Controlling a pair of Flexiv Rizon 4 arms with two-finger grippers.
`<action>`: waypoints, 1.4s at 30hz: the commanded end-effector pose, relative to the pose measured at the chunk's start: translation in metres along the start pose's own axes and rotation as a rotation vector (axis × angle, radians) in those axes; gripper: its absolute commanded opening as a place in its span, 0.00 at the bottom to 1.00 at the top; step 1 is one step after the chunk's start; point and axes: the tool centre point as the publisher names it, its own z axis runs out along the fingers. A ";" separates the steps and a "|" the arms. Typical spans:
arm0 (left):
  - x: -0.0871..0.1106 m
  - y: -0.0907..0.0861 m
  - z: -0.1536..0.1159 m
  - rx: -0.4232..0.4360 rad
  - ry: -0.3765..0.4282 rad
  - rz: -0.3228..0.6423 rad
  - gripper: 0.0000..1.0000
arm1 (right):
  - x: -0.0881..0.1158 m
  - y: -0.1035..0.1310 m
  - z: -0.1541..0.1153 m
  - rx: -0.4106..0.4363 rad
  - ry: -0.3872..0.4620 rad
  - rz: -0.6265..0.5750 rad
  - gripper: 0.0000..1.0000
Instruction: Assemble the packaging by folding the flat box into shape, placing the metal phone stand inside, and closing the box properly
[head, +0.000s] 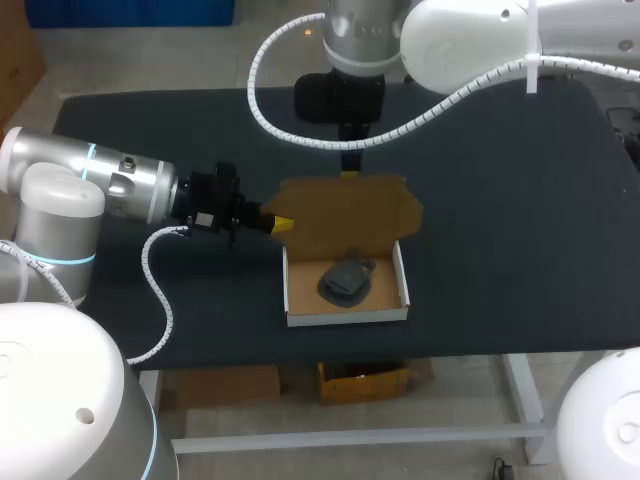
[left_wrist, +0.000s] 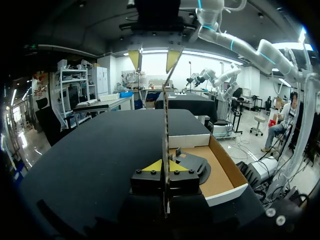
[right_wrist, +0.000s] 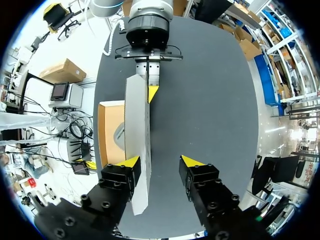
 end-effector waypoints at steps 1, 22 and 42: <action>0.000 0.001 0.000 0.000 0.003 0.000 0.00 | 0.006 0.002 0.001 0.005 0.006 -0.006 0.48; 0.000 0.001 0.000 0.000 0.003 0.000 0.00 | 0.015 0.006 0.022 0.011 0.060 -0.010 0.49; 0.000 0.001 0.000 0.000 0.003 0.000 0.00 | 0.017 0.006 0.040 0.021 0.109 -0.007 0.48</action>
